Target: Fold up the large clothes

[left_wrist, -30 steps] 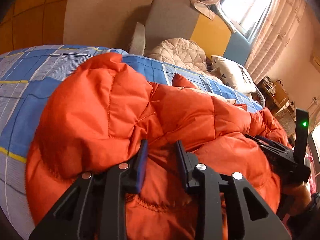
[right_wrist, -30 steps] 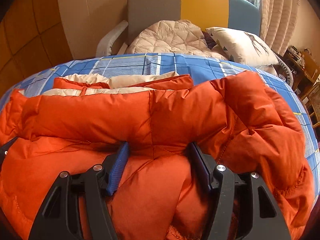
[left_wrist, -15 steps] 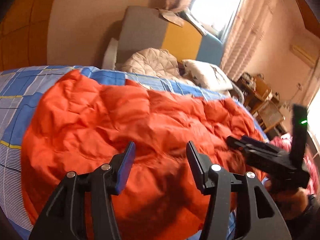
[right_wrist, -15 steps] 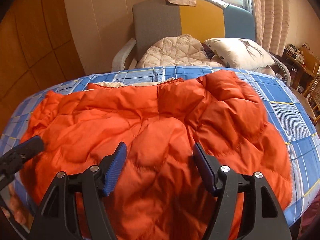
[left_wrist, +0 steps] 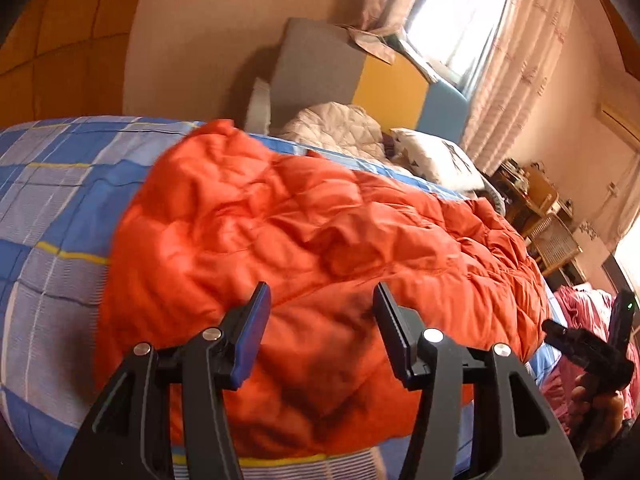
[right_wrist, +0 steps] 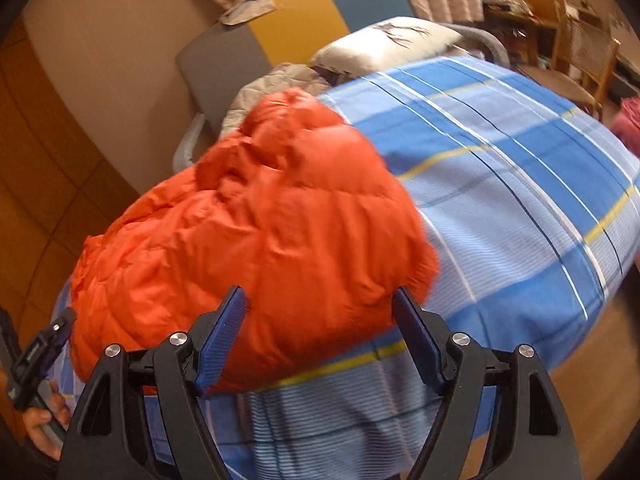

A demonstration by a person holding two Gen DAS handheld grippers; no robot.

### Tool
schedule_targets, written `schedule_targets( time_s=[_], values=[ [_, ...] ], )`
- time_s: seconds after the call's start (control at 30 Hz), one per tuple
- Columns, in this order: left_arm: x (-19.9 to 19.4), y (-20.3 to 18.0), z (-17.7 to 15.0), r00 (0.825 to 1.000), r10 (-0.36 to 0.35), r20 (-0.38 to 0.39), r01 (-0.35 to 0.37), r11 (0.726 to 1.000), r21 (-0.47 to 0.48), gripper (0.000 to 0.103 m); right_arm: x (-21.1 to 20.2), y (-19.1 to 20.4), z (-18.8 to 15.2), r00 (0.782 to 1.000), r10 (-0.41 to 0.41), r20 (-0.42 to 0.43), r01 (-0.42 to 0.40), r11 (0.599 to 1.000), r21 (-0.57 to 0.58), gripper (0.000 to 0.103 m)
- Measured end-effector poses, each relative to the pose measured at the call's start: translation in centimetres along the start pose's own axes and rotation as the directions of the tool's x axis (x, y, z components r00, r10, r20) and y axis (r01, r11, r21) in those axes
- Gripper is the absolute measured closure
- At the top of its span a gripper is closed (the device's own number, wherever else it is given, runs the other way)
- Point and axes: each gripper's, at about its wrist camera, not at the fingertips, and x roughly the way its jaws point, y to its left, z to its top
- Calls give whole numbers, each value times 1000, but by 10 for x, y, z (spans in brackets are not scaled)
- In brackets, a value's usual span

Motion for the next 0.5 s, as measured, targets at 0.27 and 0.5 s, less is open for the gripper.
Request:
schedule_targets(
  time_s=[0.27,0.5],
  values=[
    [-16,34,-9,999,41,12,-41,998,-39,50,13,-30,0,998,56,-25,-52,986,157,23],
    [-16,57,-14,998,65,-7,-65,996,-61,50,24,-41,3,993,112,-26,-102,959,264,23]
  ],
)
